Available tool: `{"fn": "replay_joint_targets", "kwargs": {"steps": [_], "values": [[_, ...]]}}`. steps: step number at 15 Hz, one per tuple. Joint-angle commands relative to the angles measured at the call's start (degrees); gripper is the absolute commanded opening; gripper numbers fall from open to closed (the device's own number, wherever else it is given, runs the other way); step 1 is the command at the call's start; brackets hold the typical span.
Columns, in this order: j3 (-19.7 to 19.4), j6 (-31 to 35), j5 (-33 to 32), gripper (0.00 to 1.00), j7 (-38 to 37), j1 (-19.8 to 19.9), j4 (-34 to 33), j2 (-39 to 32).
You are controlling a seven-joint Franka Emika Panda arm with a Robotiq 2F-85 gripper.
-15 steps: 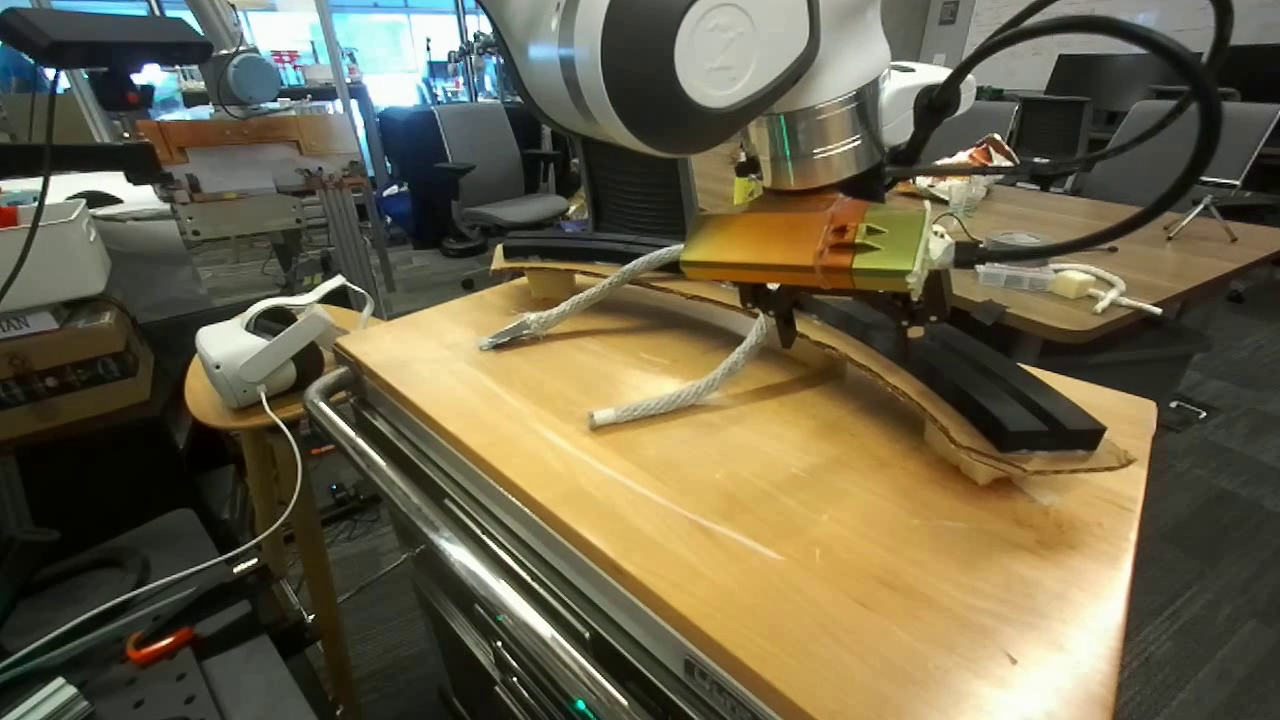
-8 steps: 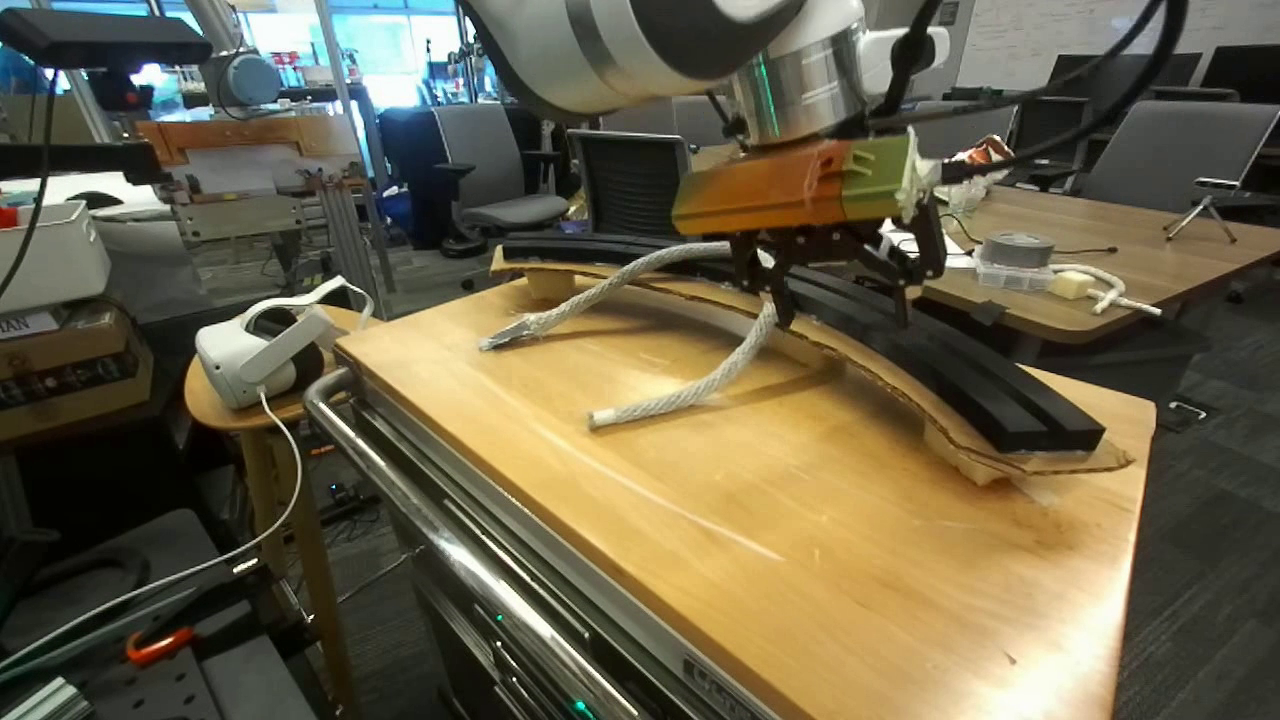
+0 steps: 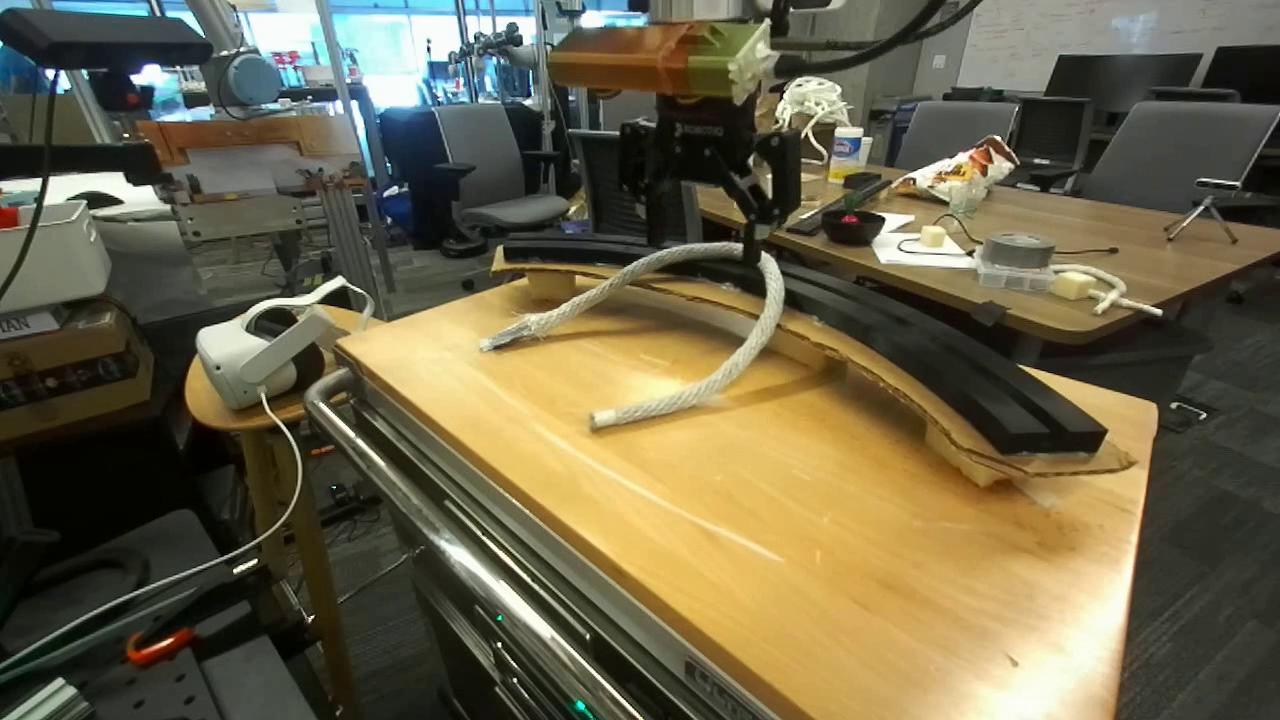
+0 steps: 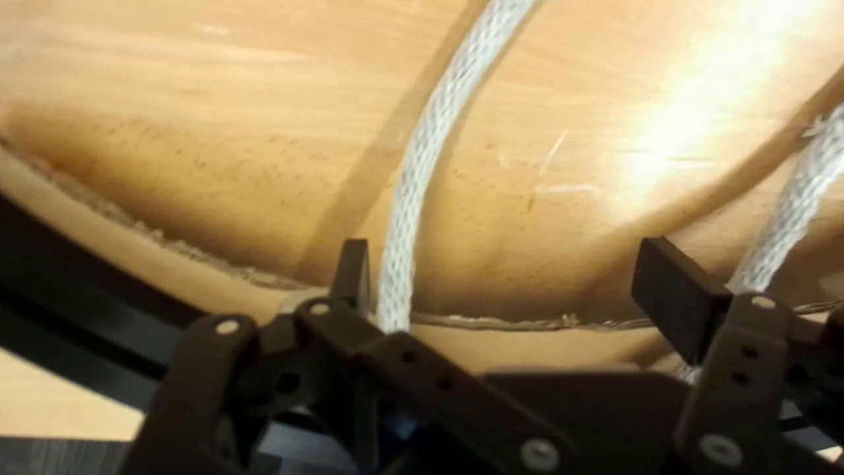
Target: Put the white rope on the skate
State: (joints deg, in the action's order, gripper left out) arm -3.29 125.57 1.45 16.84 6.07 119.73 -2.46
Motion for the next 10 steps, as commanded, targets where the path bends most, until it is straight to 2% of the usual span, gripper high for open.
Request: {"fn": "replay_joint_targets", "kwargs": {"steps": [1, 2, 7, 10], "values": [[-1.1, -1.5, 0.4, 1.0, -7.2, 0.0, -0.5, -1.0], [-0.7, -2.0, 1.2, 1.0, -2.6, -0.3, -0.1, -0.4], [-1.1, -1.1, 0.6, 1.0, -6.5, -0.4, 0.3, -1.7], [-1.0, 0.4, 0.9, 1.0, -7.5, -0.5, 3.1, -2.6]]}}
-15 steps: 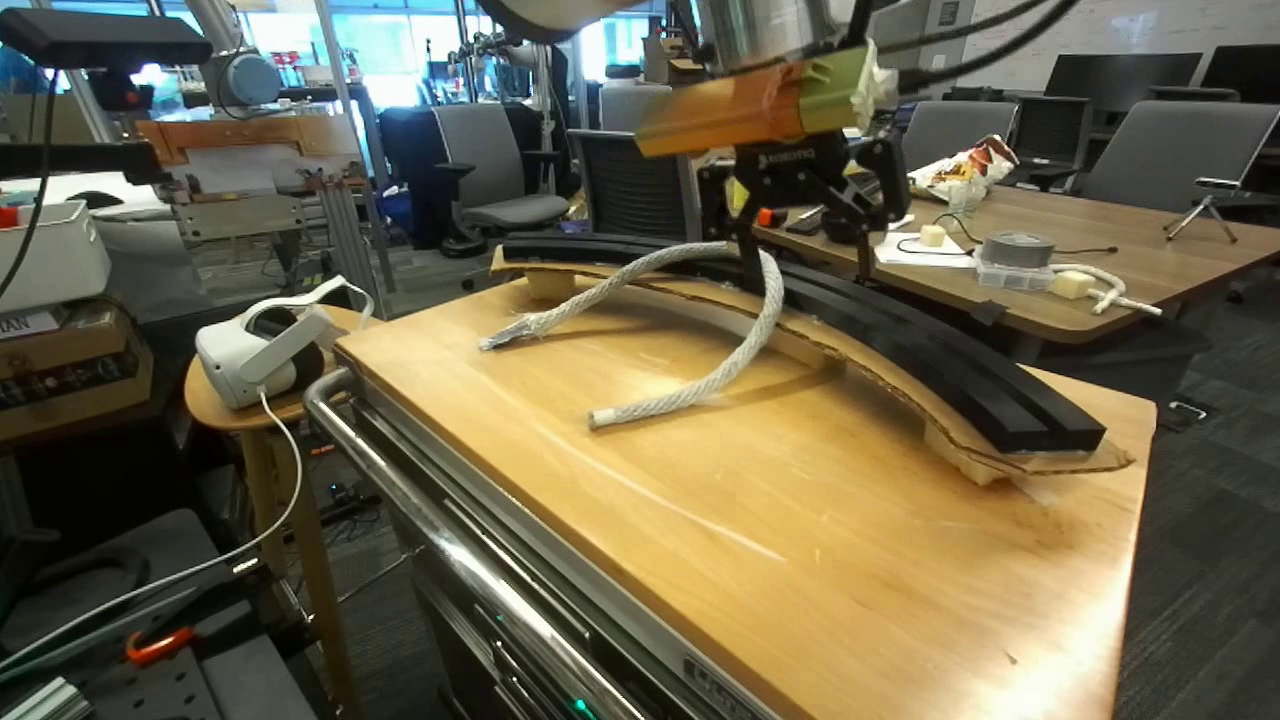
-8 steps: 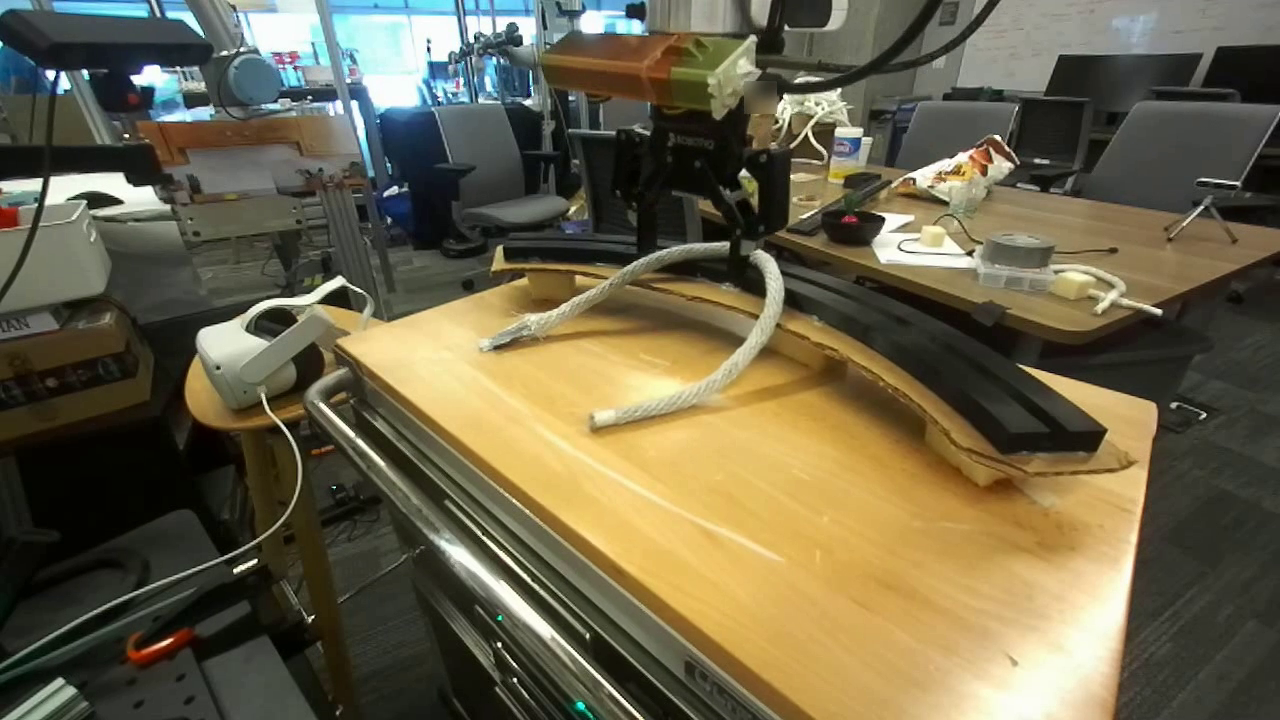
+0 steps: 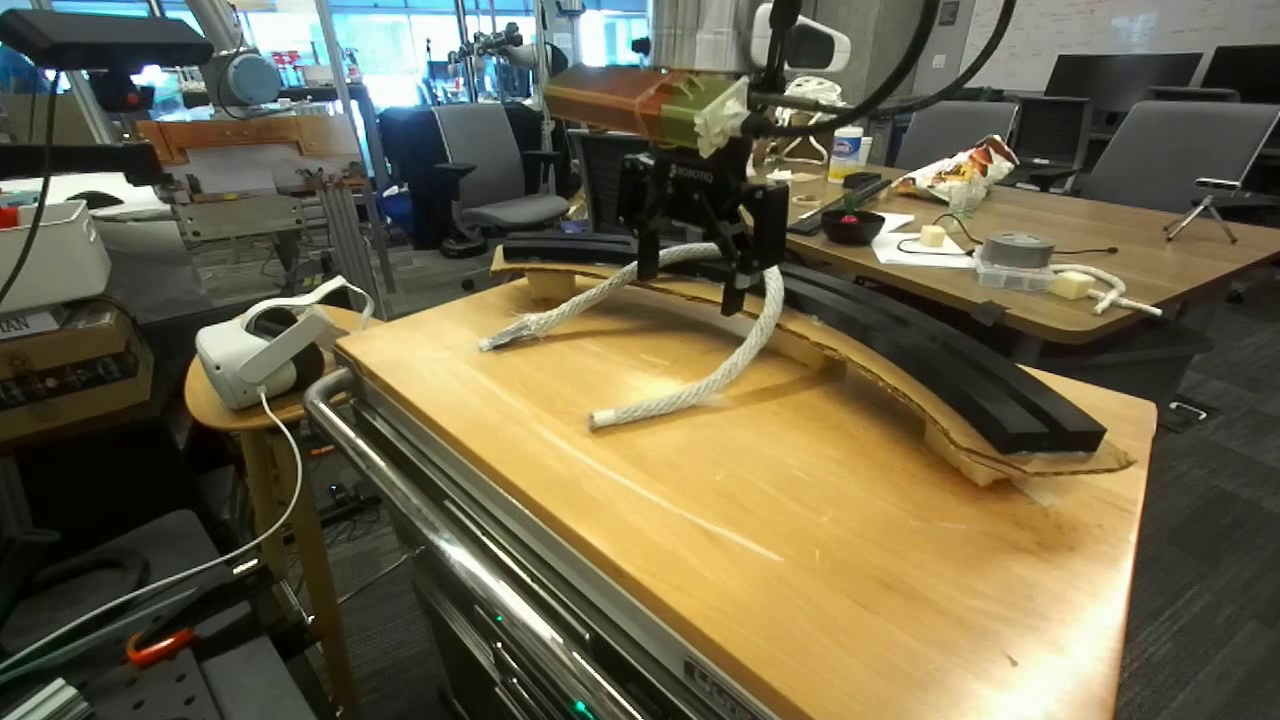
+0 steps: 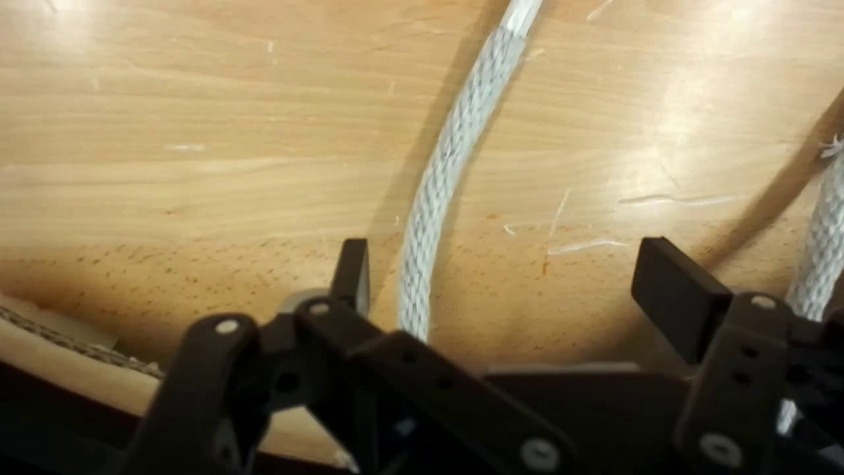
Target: Put the white rope on the skate
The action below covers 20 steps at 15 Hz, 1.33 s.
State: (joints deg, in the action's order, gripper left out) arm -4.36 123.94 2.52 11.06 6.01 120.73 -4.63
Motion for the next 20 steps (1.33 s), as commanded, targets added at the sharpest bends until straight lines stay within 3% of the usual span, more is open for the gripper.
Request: {"fn": "replay_joint_targets", "kwargs": {"steps": [1, 10, 11, 12, 20], "values": [[0.1, 2.4, -0.3, 1.0, -2.2, -0.5, 3.1, -0.7], [0.3, 10.9, -1.2, 1.0, -9.2, -1.6, 10.1, -2.3], [0.3, 11.6, -1.3, 0.75, -9.8, -1.7, 10.4, -2.5], [0.3, 12.1, -1.3, 0.75, -10.2, -1.8, 10.7, -2.5], [-0.1, 14.0, -4.7, 0.12, -14.3, -2.2, 11.6, -2.5]]}}
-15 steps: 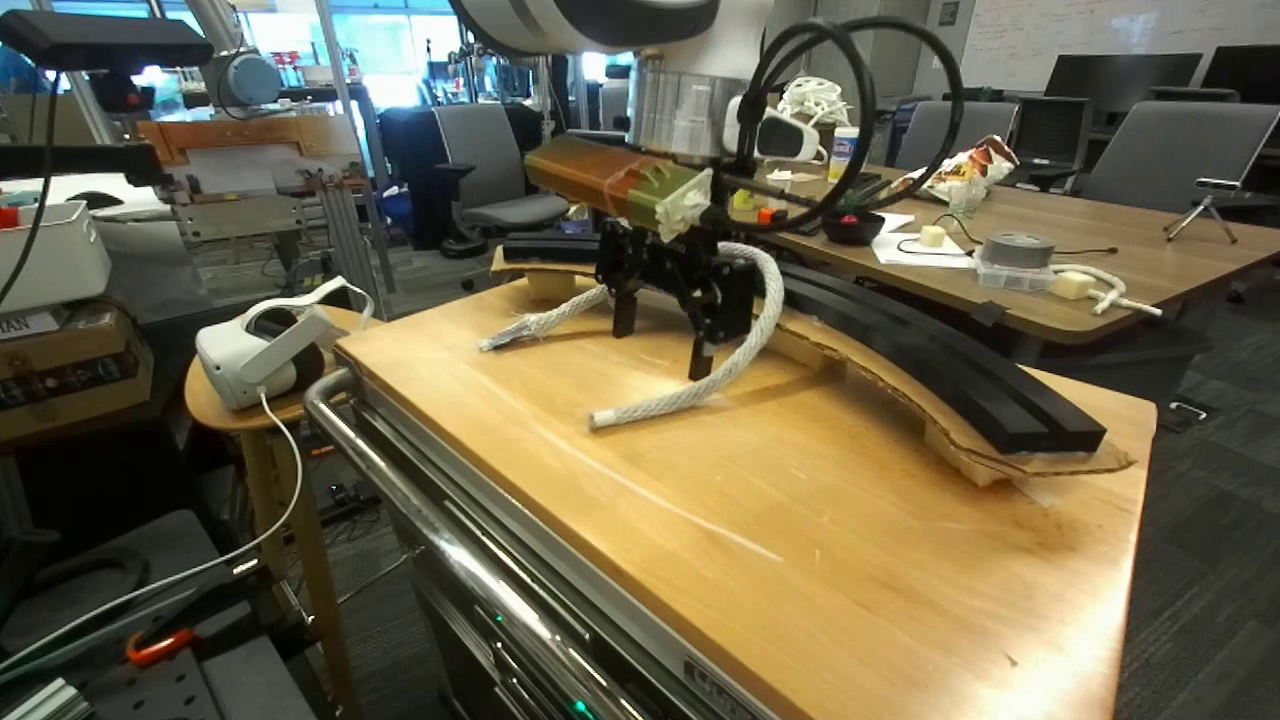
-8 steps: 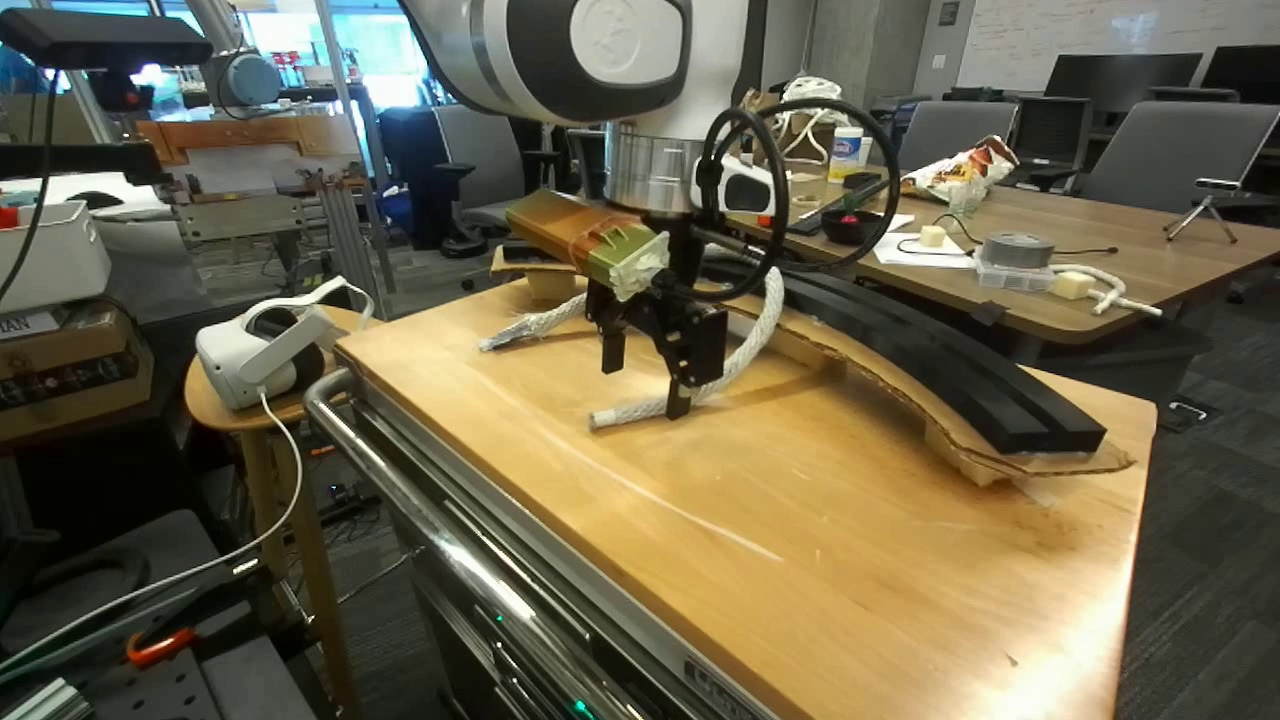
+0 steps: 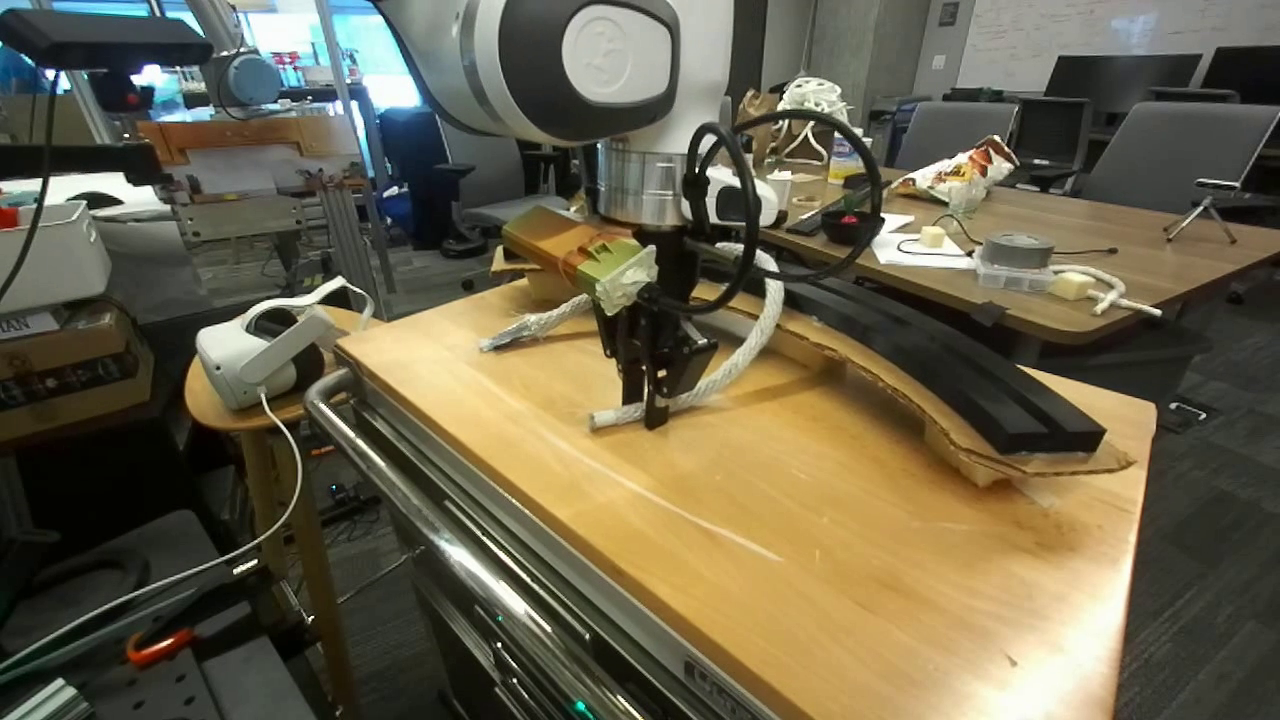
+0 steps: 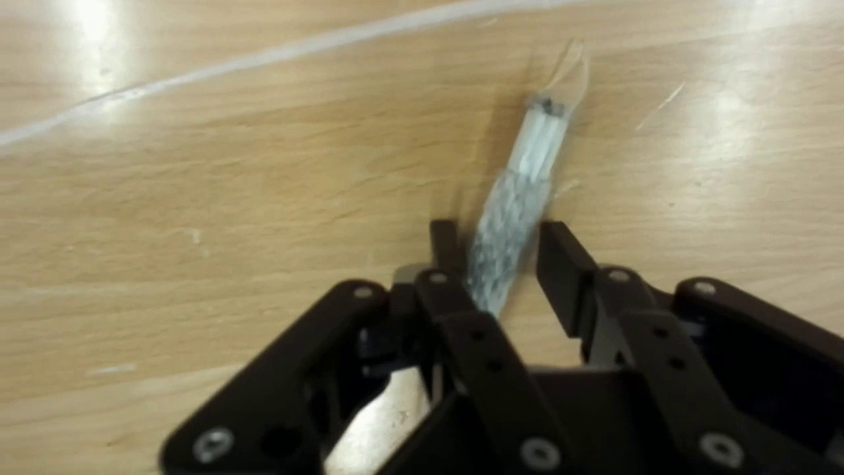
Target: Put the white rope on the skate
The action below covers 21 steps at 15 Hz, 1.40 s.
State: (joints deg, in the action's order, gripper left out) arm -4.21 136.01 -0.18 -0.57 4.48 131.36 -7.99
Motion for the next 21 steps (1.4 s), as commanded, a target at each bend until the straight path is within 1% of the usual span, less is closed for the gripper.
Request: {"fn": "replay_joint_targets", "kwargs": {"steps": [1, 2, 3, 4, 5, 7, 10, 13, 16, 18, 21], "values": [[-0.3, 2.0, -3.0, 0.05, -3.3, -0.8, 1.1, 1.1], [-0.3, 2.5, -4.2, 0.0, -4.0, -1.0, 1.2, 1.5], [-0.5, 2.9, -6.1, 0.0, -5.0, -1.2, 1.4, 2.0], [-0.6, 3.1, -7.8, 0.0, -5.8, -1.3, 1.4, 2.5], [-0.8, 3.2, -10.7, 0.03, -7.1, -1.5, 1.4, 3.2], [-1.2, 2.5, -17.4, 0.03, -9.9, -1.9, 0.8, 4.6], [-1.3, -0.3, -27.5, 0.03, -12.6, -1.6, -1.5, 6.6], [-1.0, -4.7, -33.8, 0.03, -11.0, -0.8, -5.6, 7.6], [-1.1, -9.1, -35.6, 0.03, -7.2, -0.2, -10.8, 6.7], [-1.4, -11.4, -35.1, 0.03, -3.5, 0.3, -14.1, 5.7], [-1.7, -12.8, -33.0, 0.03, 4.2, 0.9, -17.1, 5.6]]}}
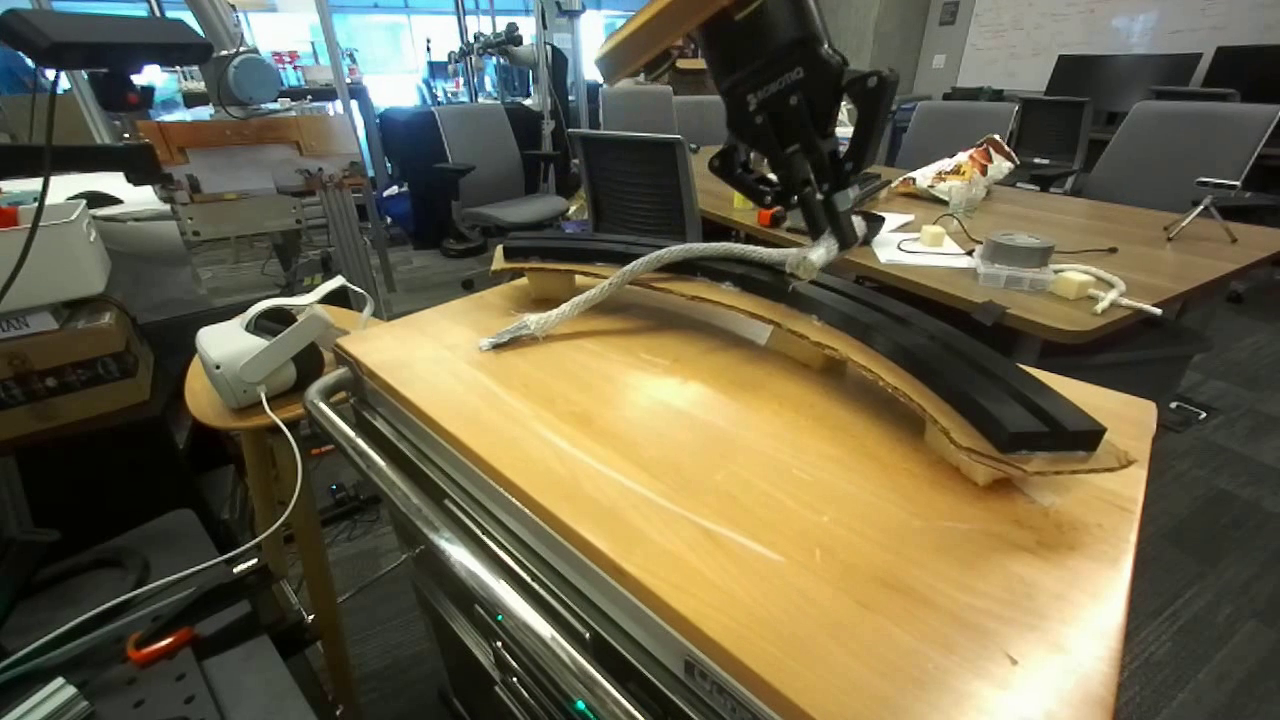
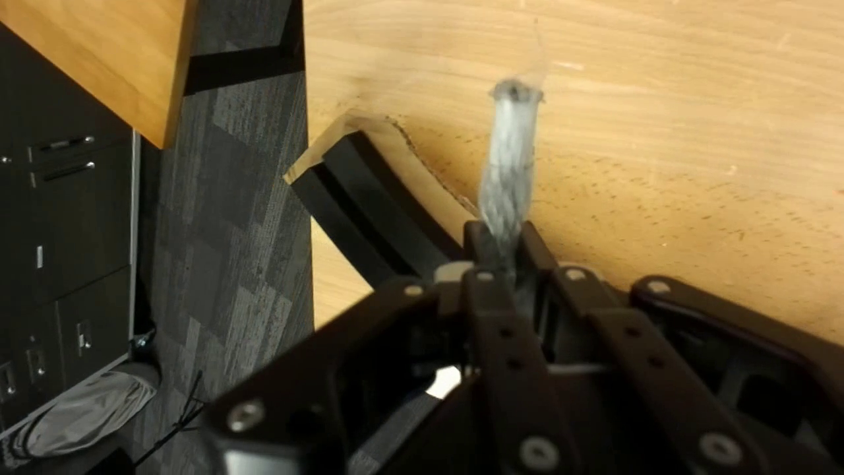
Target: Put the white rope on the skate
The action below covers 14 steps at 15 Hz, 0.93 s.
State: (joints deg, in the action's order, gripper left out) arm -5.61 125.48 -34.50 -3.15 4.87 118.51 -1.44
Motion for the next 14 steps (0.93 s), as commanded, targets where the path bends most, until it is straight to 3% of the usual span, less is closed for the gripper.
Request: {"fn": "replay_joint_targets", "kwargs": {"steps": [1, 8, 14], "values": [[-0.4, -2.8, 2.2, 0.03, 9.1, 0.7, -5.4, -1.3], [-0.8, -7.9, 9.6, 0.03, 27.3, 2.1, -13.7, -8.4], [-0.8, -11.7, 8.0, 0.03, 34.5, 2.9, -21.3, -14.9]]}}
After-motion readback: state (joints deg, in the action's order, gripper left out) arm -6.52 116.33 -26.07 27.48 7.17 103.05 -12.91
